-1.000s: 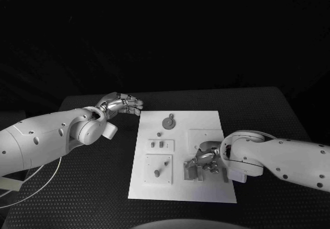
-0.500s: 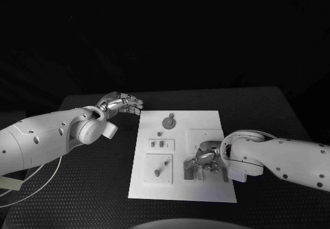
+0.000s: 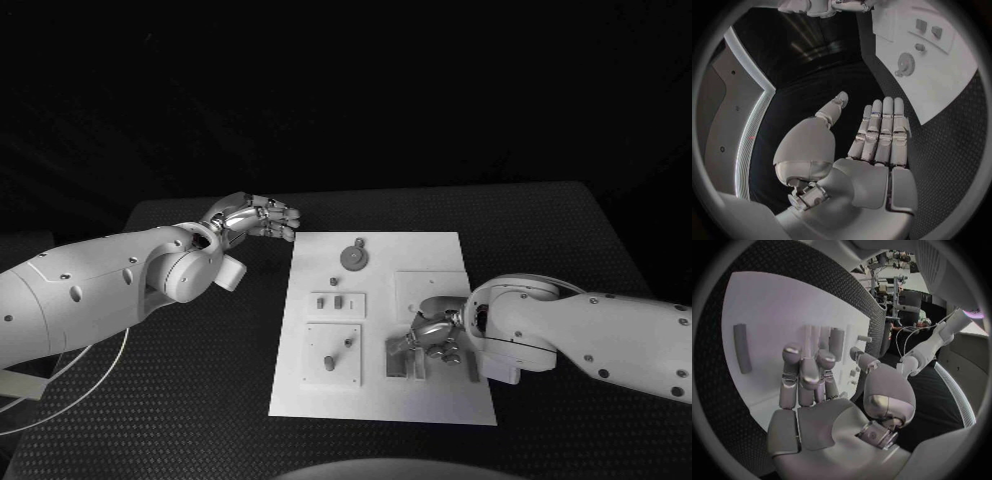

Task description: Assemble the parts on the task board

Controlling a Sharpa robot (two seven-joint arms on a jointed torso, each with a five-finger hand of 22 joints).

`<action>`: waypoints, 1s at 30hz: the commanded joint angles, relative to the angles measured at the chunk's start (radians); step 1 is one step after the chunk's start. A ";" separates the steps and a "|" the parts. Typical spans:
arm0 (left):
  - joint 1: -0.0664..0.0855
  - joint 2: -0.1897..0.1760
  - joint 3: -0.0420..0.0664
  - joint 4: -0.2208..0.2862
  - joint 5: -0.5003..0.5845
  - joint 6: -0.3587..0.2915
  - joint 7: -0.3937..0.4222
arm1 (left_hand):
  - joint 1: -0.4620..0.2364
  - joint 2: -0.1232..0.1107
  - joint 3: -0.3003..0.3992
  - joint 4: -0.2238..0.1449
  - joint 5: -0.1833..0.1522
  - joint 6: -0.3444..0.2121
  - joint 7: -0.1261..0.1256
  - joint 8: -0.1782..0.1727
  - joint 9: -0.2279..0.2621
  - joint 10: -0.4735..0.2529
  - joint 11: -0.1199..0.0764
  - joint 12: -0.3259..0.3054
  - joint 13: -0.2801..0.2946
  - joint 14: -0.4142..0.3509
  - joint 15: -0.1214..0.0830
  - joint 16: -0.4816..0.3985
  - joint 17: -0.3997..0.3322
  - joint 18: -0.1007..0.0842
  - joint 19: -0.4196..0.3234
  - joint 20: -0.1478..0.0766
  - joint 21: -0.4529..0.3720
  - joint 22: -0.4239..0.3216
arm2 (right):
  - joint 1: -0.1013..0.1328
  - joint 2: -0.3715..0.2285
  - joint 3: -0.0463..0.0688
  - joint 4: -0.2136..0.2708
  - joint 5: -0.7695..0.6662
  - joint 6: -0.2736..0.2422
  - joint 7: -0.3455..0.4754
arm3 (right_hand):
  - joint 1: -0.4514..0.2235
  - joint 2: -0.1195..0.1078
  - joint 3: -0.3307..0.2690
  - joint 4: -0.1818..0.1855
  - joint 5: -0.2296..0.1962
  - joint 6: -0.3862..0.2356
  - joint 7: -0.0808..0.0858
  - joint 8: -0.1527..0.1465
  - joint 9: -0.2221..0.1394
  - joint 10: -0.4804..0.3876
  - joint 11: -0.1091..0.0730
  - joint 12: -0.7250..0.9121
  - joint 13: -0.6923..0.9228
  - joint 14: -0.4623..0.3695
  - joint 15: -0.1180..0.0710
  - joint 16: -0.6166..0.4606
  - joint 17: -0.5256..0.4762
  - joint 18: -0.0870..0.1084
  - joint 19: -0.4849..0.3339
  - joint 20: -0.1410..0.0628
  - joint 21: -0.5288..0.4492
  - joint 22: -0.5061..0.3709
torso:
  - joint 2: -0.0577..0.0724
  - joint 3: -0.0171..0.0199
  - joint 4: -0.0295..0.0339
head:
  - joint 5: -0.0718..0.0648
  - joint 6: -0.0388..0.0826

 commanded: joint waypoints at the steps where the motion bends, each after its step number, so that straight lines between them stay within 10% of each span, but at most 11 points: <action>1: 0.002 0.001 0.000 0.000 0.004 0.012 0.008 | -0.008 0.002 0.003 0.003 -0.005 -0.003 -0.003 0.005 -0.001 0.008 0.001 -0.003 -0.002 -0.001 0.004 -0.004 0.002 0.010 -0.006 0.000 -0.001 -0.001 | 0.006 -0.014 -0.003 0.011 -0.018 0.019 0.035 | 0.012 0.002 -0.011 -0.005 -0.003 0.011 0.017 0.008 0.004 -0.007 -0.001 0.000 0.001 0.001 -0.006 0.001 0.002 0.046 -0.002 -0.008 -0.002 0.018 | -0.001 0.0004 -0.0006 | -0.001 0.002; 16: 0.002 0.011 0.000 -0.009 0.004 0.013 0.011 | -0.007 0.003 0.004 0.003 -0.005 -0.002 -0.003 0.006 -0.001 0.010 0.000 -0.003 -0.002 0.000 0.004 -0.005 0.004 0.010 -0.007 0.000 -0.001 -0.002 | 0.102 -0.084 0.008 0.002 -0.014 0.078 0.058 | 0.061 0.072 -0.060 -0.110 -0.002 0.035 0.010 0.022 0.017 0.001 -0.007 0.002 0.001 0.004 -0.010 0.005 0.008 0.046 -0.007 -0.004 0.003 0.019 | -0.002 -0.0003 -0.0019 | -0.016 0.016; 30: 0.002 0.008 0.000 -0.004 0.005 0.012 0.009 | -0.007 0.003 0.005 0.003 -0.005 -0.001 -0.004 0.007 -0.001 0.011 0.000 -0.002 -0.002 0.000 0.004 -0.006 0.005 0.010 -0.007 0.001 -0.001 -0.002 | 0.100 -0.219 0.006 0.050 -0.061 0.134 0.008 | 0.068 0.113 -0.077 -0.183 0.001 0.052 0.004 0.029 0.026 0.014 -0.013 0.007 0.002 0.005 -0.014 0.004 0.005 0.046 -0.008 0.002 0.003 0.017 | 0.000 0.0007 -0.0008 | -0.036 0.025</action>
